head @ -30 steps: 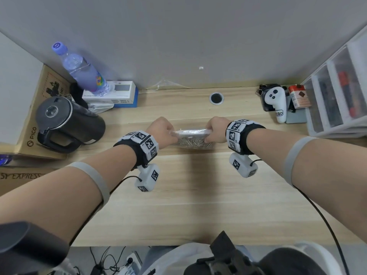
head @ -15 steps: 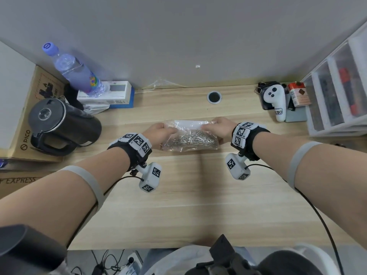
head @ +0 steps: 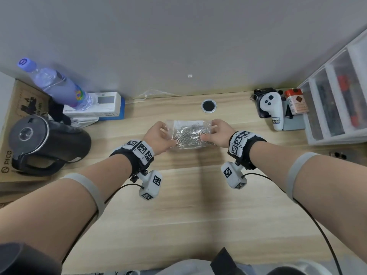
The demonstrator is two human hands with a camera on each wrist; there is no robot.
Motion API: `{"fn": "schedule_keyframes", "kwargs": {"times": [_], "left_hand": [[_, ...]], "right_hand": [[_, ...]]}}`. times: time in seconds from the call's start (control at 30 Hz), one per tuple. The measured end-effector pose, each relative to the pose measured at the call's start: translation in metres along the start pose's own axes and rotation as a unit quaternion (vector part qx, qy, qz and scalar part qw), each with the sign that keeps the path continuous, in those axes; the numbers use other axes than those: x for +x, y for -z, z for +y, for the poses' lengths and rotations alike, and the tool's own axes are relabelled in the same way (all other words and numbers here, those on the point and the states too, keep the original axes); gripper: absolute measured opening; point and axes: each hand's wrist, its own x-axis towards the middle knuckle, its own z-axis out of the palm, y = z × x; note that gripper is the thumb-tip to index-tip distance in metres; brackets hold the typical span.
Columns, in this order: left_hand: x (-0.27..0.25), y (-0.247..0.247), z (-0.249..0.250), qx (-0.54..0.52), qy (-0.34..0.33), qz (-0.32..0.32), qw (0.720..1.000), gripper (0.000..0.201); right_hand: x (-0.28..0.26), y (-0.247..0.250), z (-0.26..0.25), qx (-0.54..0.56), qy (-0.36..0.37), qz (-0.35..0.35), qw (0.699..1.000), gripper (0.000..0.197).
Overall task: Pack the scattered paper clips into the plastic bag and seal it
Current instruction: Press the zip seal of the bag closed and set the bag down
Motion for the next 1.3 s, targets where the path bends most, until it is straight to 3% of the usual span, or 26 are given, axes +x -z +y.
{"fn": "schedule_keyframes", "kwargs": {"times": [0.17, 0.3, 0.43, 0.53, 0.6, 0.67, 0.8, 0.93, 1.1, 1.3], "left_hand": [[0.025, 0.005, 0.0, 0.018, -0.015, 0.036, 0.999, 0.051], [0.045, 0.01, 0.004, 0.016, -0.022, 0.066, 0.997, 0.061], [0.059, 0.014, 0.005, 0.052, -0.037, 0.084, 0.994, 0.073], [0.064, 0.017, 0.0, 0.135, -0.047, 0.102, 0.984, 0.065], [0.066, 0.019, -0.006, 0.203, -0.098, 0.122, 0.967, 0.051], [0.068, 0.017, -0.009, 0.247, -0.168, 0.109, 0.948, 0.032], [0.07, 0.007, -0.003, 0.326, -0.245, 0.044, 0.912, 0.018], [0.074, -0.003, 0.001, 0.394, -0.226, 0.035, 0.89, 0.026], [0.079, 0.0, -0.006, 0.372, -0.176, 0.026, 0.911, 0.022], [0.077, 0.009, -0.008, 0.352, -0.129, -0.016, 0.927, 0.019]], "right_hand": [[0.023, 0.001, -0.01, 0.013, 0.04, 0.044, 0.998, 0.059], [0.035, 0.004, -0.022, -0.013, 0.072, 0.096, 0.993, 0.059], [0.052, 0.002, -0.03, -0.087, 0.079, 0.104, 0.988, 0.059], [0.055, 0.001, -0.031, -0.231, 0.096, 0.166, 0.954, 0.051], [0.054, -0.002, -0.03, -0.313, 0.15, 0.22, 0.912, 0.045], [0.054, -0.005, -0.03, -0.31, 0.195, 0.233, 0.901, 0.042], [0.06, -0.012, -0.029, -0.303, 0.214, 0.178, 0.912, 0.028], [0.072, -0.019, -0.02, -0.271, 0.18, 0.088, 0.942, 0.03], [0.077, -0.023, -0.018, -0.27, 0.196, 0.061, 0.941, 0.031], [0.073, -0.018, -0.024, -0.293, 0.164, 0.027, 0.942, 0.037]]}}
